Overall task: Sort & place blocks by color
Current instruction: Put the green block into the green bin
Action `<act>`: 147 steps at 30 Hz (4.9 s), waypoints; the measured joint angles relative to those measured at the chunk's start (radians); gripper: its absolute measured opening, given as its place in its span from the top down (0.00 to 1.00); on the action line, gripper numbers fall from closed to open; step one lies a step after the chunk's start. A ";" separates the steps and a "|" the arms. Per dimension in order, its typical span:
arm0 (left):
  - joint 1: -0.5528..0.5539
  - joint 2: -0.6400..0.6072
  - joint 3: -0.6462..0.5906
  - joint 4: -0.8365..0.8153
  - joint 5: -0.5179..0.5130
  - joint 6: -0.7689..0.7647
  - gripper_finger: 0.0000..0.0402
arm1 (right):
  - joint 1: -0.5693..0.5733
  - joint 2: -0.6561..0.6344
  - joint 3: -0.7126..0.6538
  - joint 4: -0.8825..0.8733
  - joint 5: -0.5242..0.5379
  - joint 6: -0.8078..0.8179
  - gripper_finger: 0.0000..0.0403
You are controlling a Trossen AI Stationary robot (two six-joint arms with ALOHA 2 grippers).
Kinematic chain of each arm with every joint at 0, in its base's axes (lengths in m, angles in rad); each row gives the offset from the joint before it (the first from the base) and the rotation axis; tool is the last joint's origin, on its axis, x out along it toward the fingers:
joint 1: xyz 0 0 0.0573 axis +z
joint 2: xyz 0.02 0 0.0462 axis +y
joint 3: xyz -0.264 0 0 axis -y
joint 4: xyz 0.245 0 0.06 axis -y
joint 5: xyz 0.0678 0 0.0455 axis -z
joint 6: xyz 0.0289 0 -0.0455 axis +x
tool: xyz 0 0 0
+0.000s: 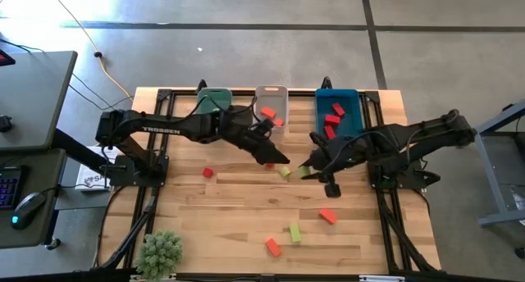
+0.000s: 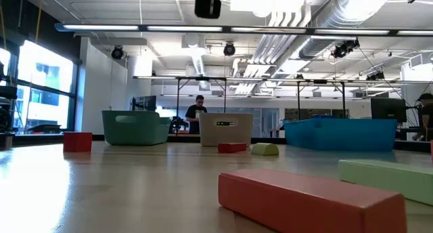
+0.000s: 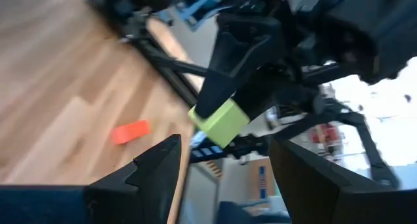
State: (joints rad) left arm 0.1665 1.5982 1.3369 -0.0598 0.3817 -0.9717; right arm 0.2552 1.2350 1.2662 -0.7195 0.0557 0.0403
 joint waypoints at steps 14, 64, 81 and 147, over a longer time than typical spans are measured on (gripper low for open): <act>-0.025 0.000 0.000 0.263 -0.014 -0.085 0.45 | 0.092 0.000 0.184 0.000 0.200 -0.201 0.74; 0.017 0.000 0.000 0.482 -0.054 -0.024 0.60 | 0.000 0.071 0.306 0.106 0.337 -0.331 0.74; 0.024 -0.001 0.000 0.420 -0.053 0.101 0.72 | 0.000 0.073 0.305 0.072 0.428 -0.322 0.50; 0.634 0.114 0.000 -0.879 -0.546 0.896 0.72 | -0.416 0.318 0.306 -0.105 0.418 0.230 0.45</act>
State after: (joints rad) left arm 0.8001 1.7123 1.3365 -0.9385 -0.1646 -0.0753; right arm -0.1608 1.5529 1.5723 -0.8240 0.4732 0.2704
